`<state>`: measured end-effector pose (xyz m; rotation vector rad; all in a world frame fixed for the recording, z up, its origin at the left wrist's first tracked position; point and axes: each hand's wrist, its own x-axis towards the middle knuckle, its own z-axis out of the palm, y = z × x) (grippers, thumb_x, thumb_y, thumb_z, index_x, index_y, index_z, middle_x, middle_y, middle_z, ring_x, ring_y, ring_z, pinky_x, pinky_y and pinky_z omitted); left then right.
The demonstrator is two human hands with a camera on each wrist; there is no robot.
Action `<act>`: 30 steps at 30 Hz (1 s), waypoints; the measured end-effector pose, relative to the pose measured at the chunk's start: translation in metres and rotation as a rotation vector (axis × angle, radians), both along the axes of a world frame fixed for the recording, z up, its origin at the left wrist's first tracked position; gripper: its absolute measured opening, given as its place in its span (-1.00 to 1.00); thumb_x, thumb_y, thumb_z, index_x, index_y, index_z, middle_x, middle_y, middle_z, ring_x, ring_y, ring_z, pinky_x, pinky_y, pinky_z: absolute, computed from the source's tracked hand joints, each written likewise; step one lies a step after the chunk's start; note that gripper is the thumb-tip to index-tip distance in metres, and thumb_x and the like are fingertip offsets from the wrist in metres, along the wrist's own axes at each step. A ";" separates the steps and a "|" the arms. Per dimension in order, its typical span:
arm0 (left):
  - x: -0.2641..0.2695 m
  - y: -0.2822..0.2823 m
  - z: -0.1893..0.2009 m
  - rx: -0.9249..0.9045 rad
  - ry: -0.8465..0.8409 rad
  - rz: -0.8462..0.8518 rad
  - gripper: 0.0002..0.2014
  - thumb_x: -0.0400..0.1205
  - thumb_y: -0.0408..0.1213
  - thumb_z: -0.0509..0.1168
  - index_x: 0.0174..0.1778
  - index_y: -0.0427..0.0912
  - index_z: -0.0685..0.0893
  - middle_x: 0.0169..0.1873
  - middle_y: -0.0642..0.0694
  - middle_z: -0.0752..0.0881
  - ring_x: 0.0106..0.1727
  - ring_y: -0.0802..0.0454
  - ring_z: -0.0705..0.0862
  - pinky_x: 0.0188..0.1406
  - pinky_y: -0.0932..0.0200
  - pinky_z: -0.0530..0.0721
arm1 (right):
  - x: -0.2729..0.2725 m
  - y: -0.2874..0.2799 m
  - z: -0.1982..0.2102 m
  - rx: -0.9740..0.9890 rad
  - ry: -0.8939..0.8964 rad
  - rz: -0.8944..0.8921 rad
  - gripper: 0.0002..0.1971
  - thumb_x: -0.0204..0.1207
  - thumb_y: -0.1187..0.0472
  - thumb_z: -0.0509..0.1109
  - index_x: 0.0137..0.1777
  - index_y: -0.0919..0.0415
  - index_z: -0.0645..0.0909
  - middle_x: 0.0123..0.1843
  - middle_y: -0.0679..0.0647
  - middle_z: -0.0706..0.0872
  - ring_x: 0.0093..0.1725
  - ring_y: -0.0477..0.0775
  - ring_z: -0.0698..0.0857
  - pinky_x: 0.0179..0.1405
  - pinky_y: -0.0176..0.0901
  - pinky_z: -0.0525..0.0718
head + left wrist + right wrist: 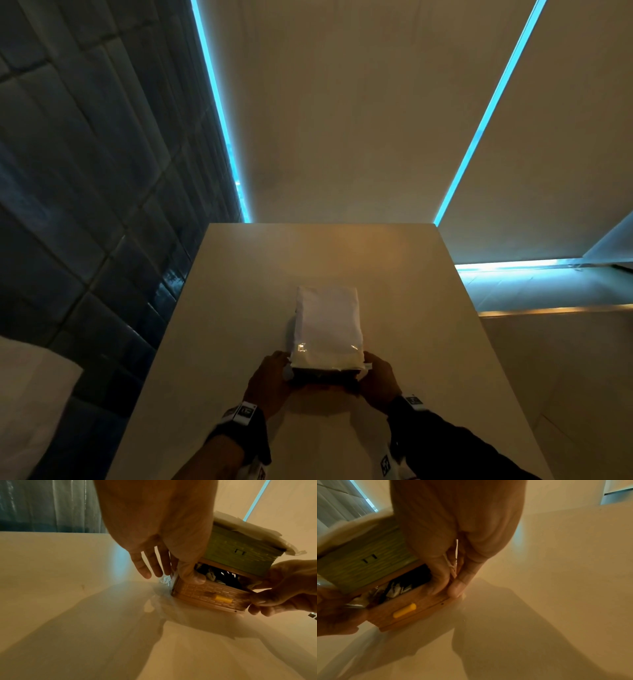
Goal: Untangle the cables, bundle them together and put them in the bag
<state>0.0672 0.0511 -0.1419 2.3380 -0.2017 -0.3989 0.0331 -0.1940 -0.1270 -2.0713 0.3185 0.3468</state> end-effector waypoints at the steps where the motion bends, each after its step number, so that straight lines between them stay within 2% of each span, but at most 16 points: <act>1: 0.001 0.000 0.001 0.031 -0.010 -0.023 -0.42 0.35 0.32 0.27 0.05 -0.09 0.64 -0.07 0.00 0.61 -0.03 0.00 0.63 -0.17 0.09 0.65 | 0.001 -0.001 0.001 -0.012 0.005 0.011 -0.60 -0.05 -0.20 0.47 -0.16 -0.22 0.57 -0.11 0.05 0.73 -0.16 0.16 0.74 -0.23 -0.04 0.75; 4: 0.002 -0.002 0.006 0.100 -0.036 -0.057 -0.54 0.48 0.14 0.34 0.13 -0.13 0.65 0.02 -0.09 0.65 0.07 -0.09 0.61 -0.10 0.03 0.64 | 0.004 0.000 0.009 -0.065 0.007 0.022 -0.68 0.15 0.04 0.61 -0.12 -0.11 0.61 -0.10 0.10 0.75 -0.23 0.13 0.73 -0.27 -0.05 0.76; 6: 0.003 -0.003 0.008 0.133 -0.056 -0.058 -0.57 0.51 0.10 0.36 0.17 -0.11 0.66 0.08 -0.09 0.65 0.12 -0.11 0.59 -0.06 0.01 0.64 | 0.006 0.000 0.011 -0.094 0.013 0.043 -0.72 0.25 0.20 0.62 -0.11 -0.07 0.62 -0.09 0.12 0.76 -0.26 0.11 0.74 -0.28 -0.04 0.77; 9: 0.003 -0.004 0.013 0.167 -0.067 -0.036 -0.56 0.53 0.09 0.37 0.23 -0.09 0.64 0.17 -0.06 0.63 0.16 -0.12 0.58 -0.02 0.00 0.63 | 0.010 -0.001 0.010 -0.142 0.006 0.067 -0.58 0.19 0.14 0.67 0.08 0.02 0.71 0.04 0.12 0.76 -0.05 0.19 0.75 -0.07 0.08 0.76; 12: 0.001 -0.007 0.018 0.239 -0.076 -0.023 -0.56 0.58 0.03 0.35 0.31 -0.11 0.59 0.26 -0.06 0.60 0.20 -0.13 0.58 0.02 -0.01 0.62 | 0.011 0.001 0.012 -0.179 0.006 0.054 -0.56 0.23 0.13 0.66 0.13 0.10 0.72 0.12 0.11 0.75 0.08 0.17 0.71 0.08 0.04 0.71; 16: -0.003 -0.012 0.026 0.273 -0.079 0.003 -0.54 0.61 -0.04 0.34 0.39 -0.16 0.54 0.28 -0.11 0.57 0.22 -0.16 0.59 0.11 0.01 0.56 | 0.011 0.002 0.014 -0.202 0.012 0.045 -0.61 0.30 0.21 0.62 0.16 0.12 0.71 0.17 0.11 0.73 0.13 0.16 0.70 0.06 -0.11 0.66; 19: -0.003 -0.012 0.026 0.292 -0.088 -0.021 -0.56 0.65 -0.05 0.27 0.42 -0.11 0.50 0.35 -0.07 0.53 0.27 -0.11 0.55 0.13 0.06 0.51 | 0.012 0.001 0.014 -0.212 0.014 0.075 -0.59 0.29 0.19 0.62 0.17 0.09 0.71 0.18 0.12 0.74 0.14 0.19 0.70 0.07 -0.06 0.67; 21: -0.004 -0.009 0.027 0.269 -0.049 -0.040 -0.57 0.65 0.00 0.24 0.41 -0.08 0.51 0.34 -0.06 0.53 0.26 -0.10 0.55 0.10 0.04 0.55 | 0.012 0.001 0.014 -0.222 0.018 0.101 -0.59 0.33 0.14 0.61 0.20 0.10 0.69 0.19 0.13 0.73 0.15 0.19 0.70 0.09 0.00 0.68; 24: -0.008 -0.003 0.025 0.208 0.007 -0.042 -0.52 0.54 0.08 0.29 0.34 -0.05 0.55 0.23 -0.05 0.55 0.20 -0.08 0.60 0.00 0.05 0.62 | 0.006 -0.003 0.012 -0.281 0.052 0.175 -0.53 0.36 0.05 0.57 0.25 0.15 0.61 0.21 0.13 0.67 0.18 0.17 0.64 0.04 -0.10 0.59; 27: -0.015 0.007 0.018 0.178 0.061 -0.026 -0.47 0.40 0.10 0.27 0.29 0.01 0.52 0.13 0.00 0.55 0.15 -0.06 0.63 -0.03 0.12 0.58 | -0.005 -0.015 0.005 -0.287 0.092 0.186 -0.50 0.31 0.02 0.60 0.21 0.04 0.51 0.12 0.06 0.62 0.07 0.05 0.62 -0.06 -0.20 0.55; 30: -0.034 0.025 0.009 0.210 0.160 -0.037 -0.60 0.35 0.07 0.32 0.11 0.13 0.57 0.03 0.10 0.61 0.11 0.03 0.66 0.03 0.18 0.59 | -0.025 -0.034 0.007 -0.109 0.222 0.108 -0.61 0.34 0.17 0.61 0.08 0.06 0.51 0.01 0.06 0.67 -0.28 -0.02 0.72 -0.31 -0.20 0.71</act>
